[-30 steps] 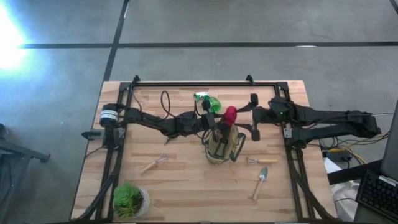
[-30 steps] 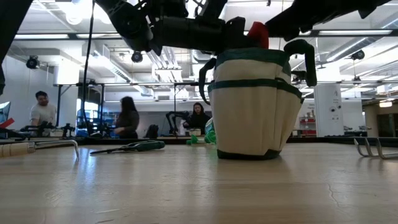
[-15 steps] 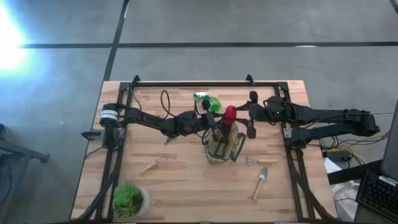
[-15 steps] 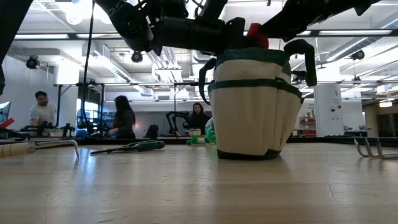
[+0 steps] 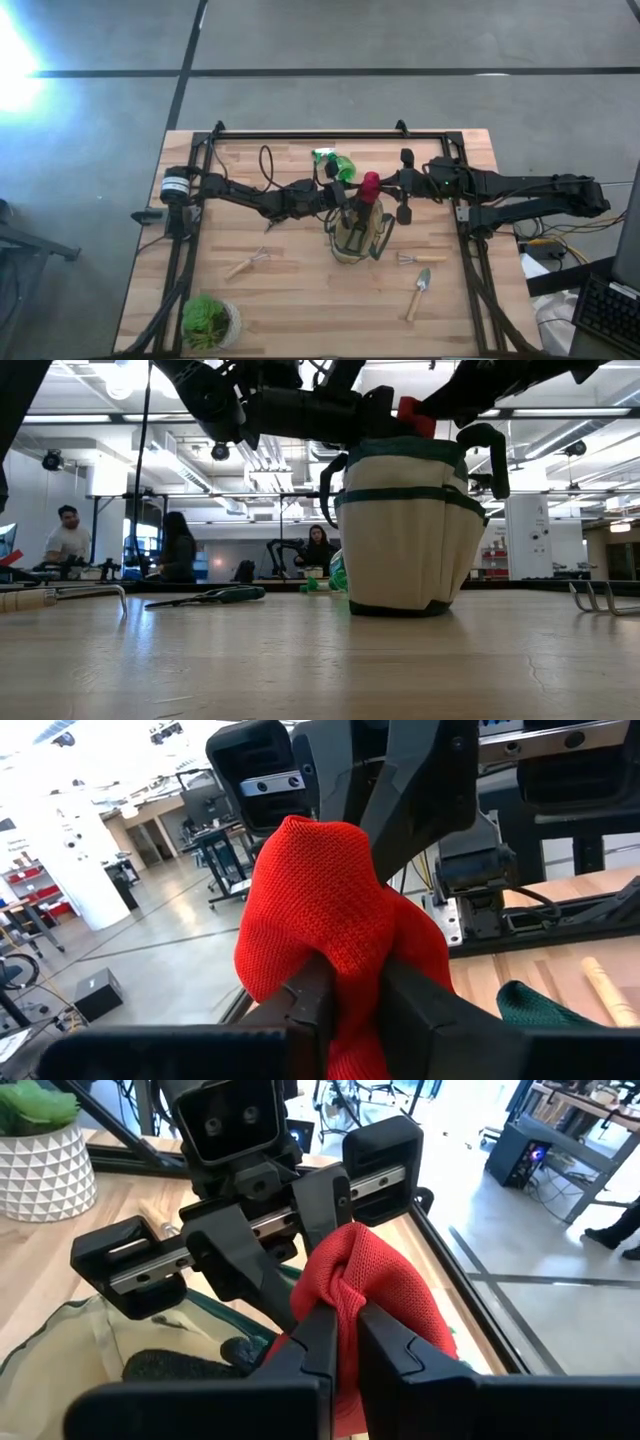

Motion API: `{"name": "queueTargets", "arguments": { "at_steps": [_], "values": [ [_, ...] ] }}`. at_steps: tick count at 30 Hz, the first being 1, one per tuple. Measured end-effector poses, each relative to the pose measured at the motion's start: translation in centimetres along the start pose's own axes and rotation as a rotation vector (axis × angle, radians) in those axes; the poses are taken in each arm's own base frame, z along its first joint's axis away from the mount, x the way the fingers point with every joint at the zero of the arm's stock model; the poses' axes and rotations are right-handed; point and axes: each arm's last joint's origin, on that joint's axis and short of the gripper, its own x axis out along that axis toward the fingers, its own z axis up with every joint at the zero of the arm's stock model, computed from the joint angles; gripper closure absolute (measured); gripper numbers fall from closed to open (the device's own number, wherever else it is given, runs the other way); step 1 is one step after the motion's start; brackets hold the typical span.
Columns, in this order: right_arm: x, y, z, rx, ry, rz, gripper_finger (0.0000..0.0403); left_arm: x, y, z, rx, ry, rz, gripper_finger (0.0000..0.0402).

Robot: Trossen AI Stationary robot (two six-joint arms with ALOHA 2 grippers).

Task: Pick & Place Garden tools in Gardening bag
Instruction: Put the gloves into the gardening bag

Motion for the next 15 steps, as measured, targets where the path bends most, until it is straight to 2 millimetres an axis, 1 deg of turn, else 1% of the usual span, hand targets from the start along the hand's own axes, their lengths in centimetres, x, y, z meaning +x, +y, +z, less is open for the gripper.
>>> {"name": "queueTargets", "arguments": {
  "at_steps": [8, 11, 15],
  "values": [
    [0.02, 0.01, -0.05, -0.007, 0.003, 0.001, 0.0393, 0.12, 0.05, 0.14, 0.006, 0.028, 0.008, 0.0290],
    [0.02, 0.01, -0.05, -0.007, 0.003, 0.001, 0.0394, 0.18, 0.07, 0.26, -0.003, 0.028, 0.012, 0.0262],
    [0.00, 0.01, -0.03, -0.007, 0.001, 0.001, 0.0394, 0.19, 0.19, 0.33, -0.027, 0.038, 0.046, 0.0214]
  ]
}}
